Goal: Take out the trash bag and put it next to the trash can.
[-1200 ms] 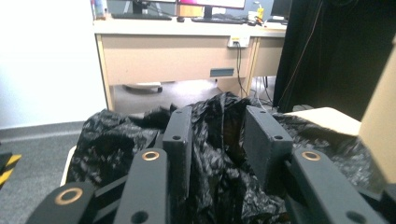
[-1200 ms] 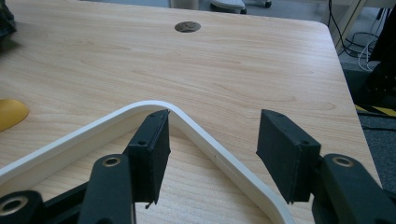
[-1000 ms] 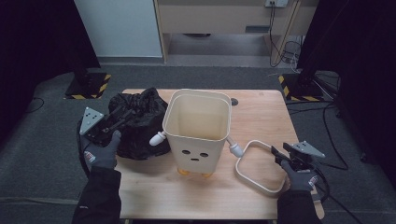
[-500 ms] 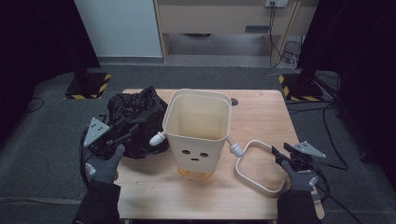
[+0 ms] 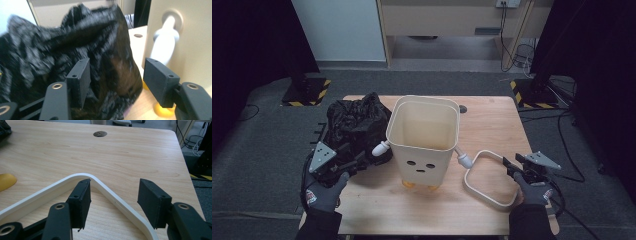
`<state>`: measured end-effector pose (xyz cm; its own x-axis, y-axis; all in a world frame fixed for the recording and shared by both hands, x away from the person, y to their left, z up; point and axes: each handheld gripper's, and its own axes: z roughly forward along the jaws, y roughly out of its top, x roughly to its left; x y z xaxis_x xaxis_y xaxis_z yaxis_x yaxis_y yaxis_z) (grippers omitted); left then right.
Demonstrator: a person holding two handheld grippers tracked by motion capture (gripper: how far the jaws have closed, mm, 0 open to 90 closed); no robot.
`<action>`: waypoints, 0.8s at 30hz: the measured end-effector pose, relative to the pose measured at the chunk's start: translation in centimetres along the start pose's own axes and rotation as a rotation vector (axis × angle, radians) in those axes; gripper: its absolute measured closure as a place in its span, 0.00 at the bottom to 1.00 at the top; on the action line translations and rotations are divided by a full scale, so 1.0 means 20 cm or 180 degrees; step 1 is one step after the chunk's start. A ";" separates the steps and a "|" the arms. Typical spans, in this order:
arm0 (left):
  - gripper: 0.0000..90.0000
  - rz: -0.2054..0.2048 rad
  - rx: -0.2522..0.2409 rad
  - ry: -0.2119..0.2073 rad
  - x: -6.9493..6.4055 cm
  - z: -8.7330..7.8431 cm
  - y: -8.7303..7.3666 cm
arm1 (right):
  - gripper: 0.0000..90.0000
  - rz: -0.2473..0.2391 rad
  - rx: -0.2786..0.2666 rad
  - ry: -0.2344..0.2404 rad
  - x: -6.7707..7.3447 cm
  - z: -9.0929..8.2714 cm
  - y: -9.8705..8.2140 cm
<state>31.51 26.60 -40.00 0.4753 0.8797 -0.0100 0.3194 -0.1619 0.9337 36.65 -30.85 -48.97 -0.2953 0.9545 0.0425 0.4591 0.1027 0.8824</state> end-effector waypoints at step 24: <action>0.39 0.0050 0.0780 -0.0158 -0.06 0.14 -0.34 | 0.50 -0.0016 0.0152 -0.0031 -0.03 -0.02 -0.02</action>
<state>31.01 25.34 -47.37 0.5195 0.8543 -0.0195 0.4980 -0.2841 0.8193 36.33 -31.64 -49.16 -0.2897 0.9565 0.0333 0.4971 0.1206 0.8593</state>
